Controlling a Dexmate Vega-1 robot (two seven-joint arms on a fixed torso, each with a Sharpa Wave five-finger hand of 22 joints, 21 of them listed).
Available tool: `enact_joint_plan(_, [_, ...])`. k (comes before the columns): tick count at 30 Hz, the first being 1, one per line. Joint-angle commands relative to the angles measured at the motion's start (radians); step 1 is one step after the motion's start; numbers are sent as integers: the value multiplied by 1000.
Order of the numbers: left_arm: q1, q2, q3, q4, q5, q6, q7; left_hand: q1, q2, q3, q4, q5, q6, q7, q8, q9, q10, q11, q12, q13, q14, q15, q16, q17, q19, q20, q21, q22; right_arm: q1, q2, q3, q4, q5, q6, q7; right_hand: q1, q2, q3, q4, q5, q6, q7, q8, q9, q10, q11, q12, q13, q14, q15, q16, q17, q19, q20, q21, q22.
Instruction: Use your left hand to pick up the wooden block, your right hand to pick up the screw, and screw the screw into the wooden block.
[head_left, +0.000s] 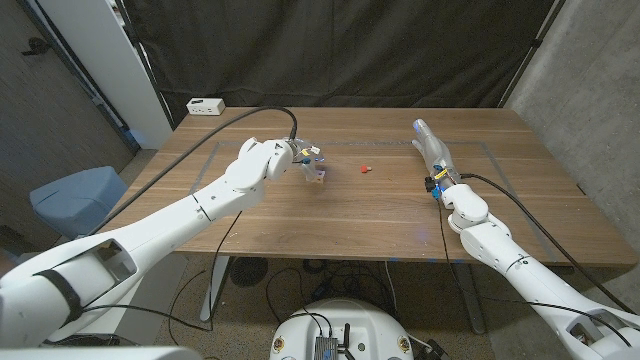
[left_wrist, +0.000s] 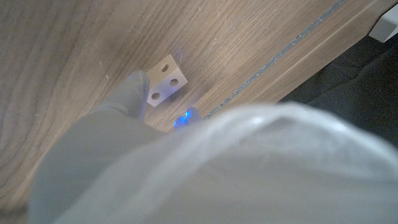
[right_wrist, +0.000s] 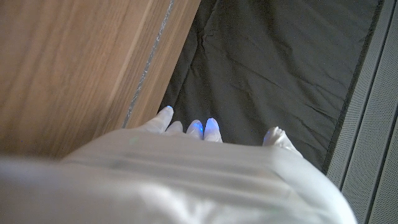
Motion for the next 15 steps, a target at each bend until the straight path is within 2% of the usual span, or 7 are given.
enact_joint_plan(1, [3,-14,19,34,26,0,45,11,2,-5,1,-2,15,-2,7,3,17,-4,8,3,13,-7,4,3,-74,2,8,4,-5,1,-2,-1,-3,-3,-5,1,11,5,-7,5,5,4,1,3,-1,-11,3,2,0,-28,4,5,5,-22,5,4])
enact_joint_plan(15, [16,-12,16,44,19,-3,82,29,4,-13,2,-1,51,-10,13,3,55,-10,21,8,47,-22,7,4,-44,2,12,3,-5,5,-4,3,-6,0,-10,0,13,5,-10,5,8,3,2,3,1,-12,4,2,1,-29,4,5,3,-19,4,4])
